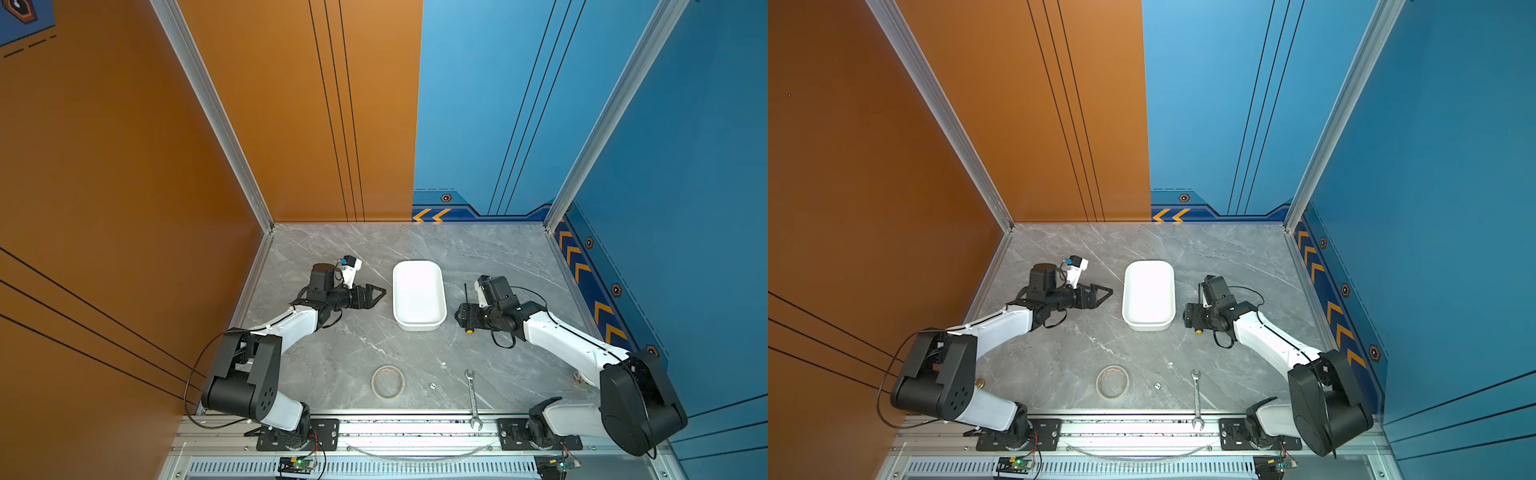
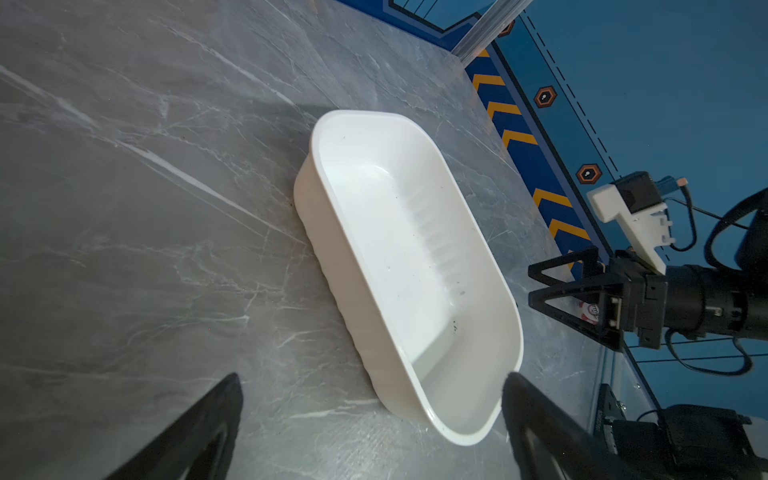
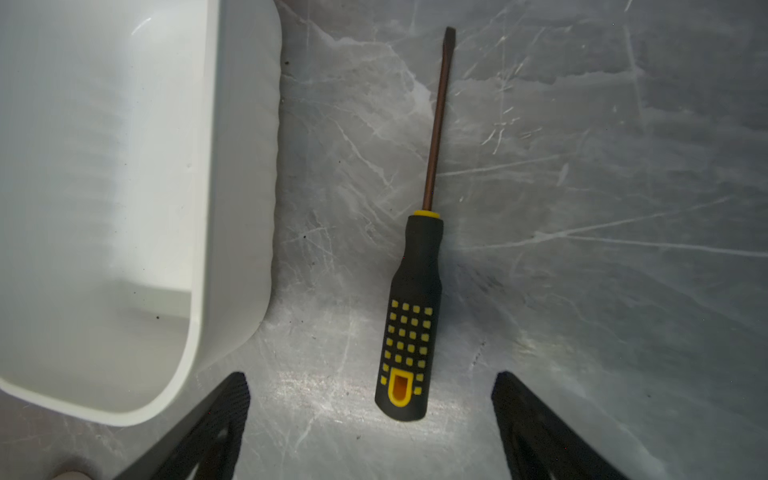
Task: Put the screwdriver in the bin
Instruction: 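Move the right gripper over the screwdriver handle while the left gripper moves beside the bin, then lower the right gripper and close it on the black-yellow screwdriver handle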
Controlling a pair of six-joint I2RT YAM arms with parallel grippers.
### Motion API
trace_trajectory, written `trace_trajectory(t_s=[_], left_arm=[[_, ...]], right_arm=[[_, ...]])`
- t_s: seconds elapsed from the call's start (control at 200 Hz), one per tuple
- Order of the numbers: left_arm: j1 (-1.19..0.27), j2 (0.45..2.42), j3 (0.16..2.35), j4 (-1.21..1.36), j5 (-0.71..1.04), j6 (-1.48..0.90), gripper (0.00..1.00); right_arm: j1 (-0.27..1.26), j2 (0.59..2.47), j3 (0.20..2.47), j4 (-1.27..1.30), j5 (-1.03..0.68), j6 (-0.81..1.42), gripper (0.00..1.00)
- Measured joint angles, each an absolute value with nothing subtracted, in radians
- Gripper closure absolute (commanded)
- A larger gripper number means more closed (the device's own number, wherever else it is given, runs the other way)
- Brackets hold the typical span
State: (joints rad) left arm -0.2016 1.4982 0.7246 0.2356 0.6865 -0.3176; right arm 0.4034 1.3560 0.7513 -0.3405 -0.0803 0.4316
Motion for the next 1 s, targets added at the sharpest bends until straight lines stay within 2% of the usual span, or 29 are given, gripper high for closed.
trace_trajectory(t_s=[0.135, 1.001], left_arm=[[-0.22, 1.501, 0.725, 0.238, 0.72, -0.325, 0.02], [-0.222, 1.551, 0.724, 0.264, 0.764, -0.342, 0.02]], right_arm=[[0.422, 1.378, 0.751, -0.35, -0.046, 0.453, 0.14], [0.427, 1.589, 0.842, -0.366, 0.02, 0.48, 0.53]])
